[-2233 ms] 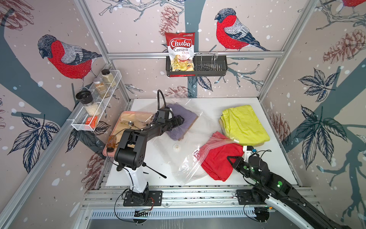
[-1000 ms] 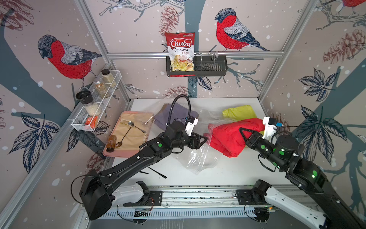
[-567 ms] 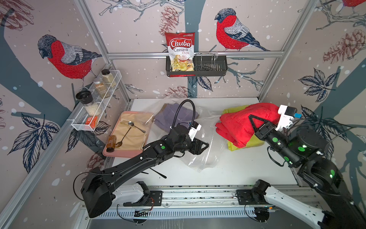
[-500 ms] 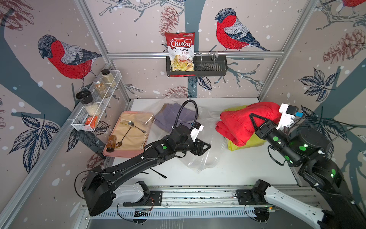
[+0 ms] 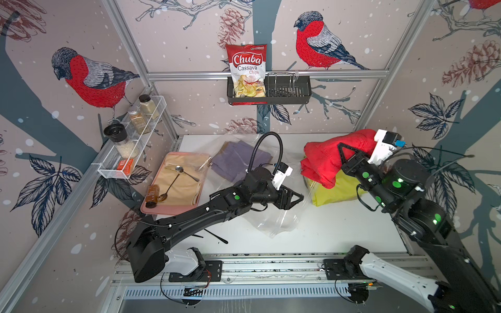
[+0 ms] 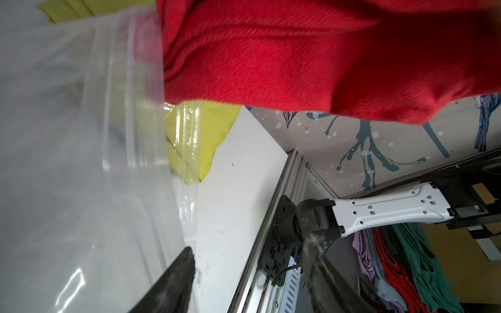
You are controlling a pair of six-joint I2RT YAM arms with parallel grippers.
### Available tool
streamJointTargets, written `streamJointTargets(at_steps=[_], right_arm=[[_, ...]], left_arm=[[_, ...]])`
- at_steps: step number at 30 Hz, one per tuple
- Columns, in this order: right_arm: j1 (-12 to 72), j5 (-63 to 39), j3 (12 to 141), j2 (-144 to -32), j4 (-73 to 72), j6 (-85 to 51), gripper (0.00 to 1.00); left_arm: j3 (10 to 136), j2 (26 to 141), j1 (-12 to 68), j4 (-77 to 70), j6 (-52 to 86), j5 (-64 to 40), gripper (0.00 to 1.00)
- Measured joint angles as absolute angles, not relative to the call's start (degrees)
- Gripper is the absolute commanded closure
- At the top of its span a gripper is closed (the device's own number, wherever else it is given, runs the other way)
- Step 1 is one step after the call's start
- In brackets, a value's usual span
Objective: Take the trousers out of the vacuum bag
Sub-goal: Place the trousers at the center of the board.
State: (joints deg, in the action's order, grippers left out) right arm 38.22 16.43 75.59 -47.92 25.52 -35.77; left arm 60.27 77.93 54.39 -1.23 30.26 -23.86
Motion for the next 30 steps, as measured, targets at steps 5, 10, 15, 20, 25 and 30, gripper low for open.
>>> streamJointTargets(at_steps=[5,10,15,20,25,30], right_arm=[[24.8,5.8,74.6,-51.0,22.4,-36.3,1.0],[11.2,-8.0,75.2,-53.9,19.0,-38.1,1.0],[0.2,-20.8,76.8,-58.1,11.9,-41.9,1.0],[-5.3,-29.1,75.6,-62.6,5.2,-45.3,1.0],[-7.7,-34.8,75.0,-66.3,0.4,-46.6,1.0],[-8.9,-38.2,75.1,-70.1,-4.2,-47.1,1.0]], left_arm=[[64.0,79.3,54.4,-0.8,30.5,-22.1,0.34],[64.4,80.9,54.5,-0.3,30.0,-19.2,0.35],[61.6,84.3,54.4,0.5,29.7,-17.9,0.35],[57.5,86.1,54.4,0.5,29.7,-18.3,0.36],[50.3,85.8,54.4,0.8,29.8,-19.4,0.36],[45.1,84.4,54.2,1.2,30.0,-19.6,0.36]])
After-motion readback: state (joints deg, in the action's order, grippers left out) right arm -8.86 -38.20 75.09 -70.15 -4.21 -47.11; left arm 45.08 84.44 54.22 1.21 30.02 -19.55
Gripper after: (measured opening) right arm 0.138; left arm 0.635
